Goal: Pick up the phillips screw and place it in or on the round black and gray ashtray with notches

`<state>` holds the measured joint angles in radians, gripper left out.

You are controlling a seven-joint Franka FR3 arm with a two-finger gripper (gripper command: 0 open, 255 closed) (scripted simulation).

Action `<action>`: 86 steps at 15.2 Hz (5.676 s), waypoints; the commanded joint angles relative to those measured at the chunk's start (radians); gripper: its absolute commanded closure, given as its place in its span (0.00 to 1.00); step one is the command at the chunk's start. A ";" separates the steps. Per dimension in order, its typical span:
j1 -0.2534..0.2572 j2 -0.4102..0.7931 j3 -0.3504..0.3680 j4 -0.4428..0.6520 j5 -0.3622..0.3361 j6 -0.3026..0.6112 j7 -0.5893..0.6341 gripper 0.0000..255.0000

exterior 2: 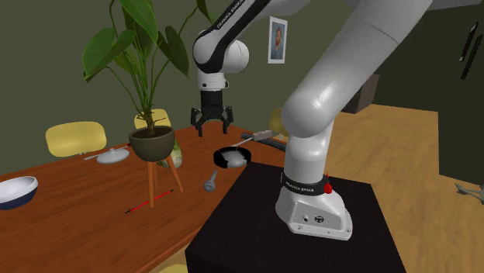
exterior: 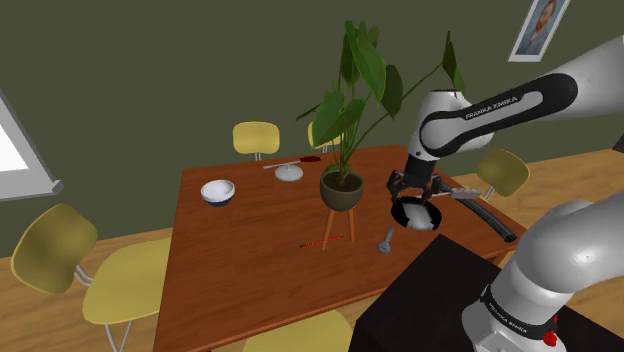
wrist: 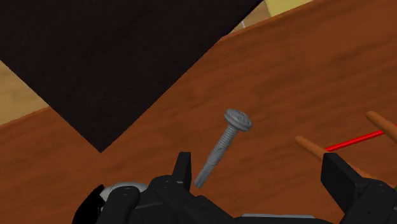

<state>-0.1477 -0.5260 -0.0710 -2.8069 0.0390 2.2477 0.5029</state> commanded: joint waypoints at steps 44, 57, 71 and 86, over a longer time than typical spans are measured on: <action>-0.196 0.873 0.207 0.153 0.863 0.855 -0.380 1.00; 0.042 0.609 -0.102 0.048 0.450 0.685 -0.014 1.00; -0.056 0.578 -0.247 0.178 0.294 0.503 -0.086 1.00; -0.257 0.848 -0.291 0.534 0.430 0.344 -0.408 1.00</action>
<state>-0.4015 0.3089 -0.3678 -2.2775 0.4584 2.5848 0.1022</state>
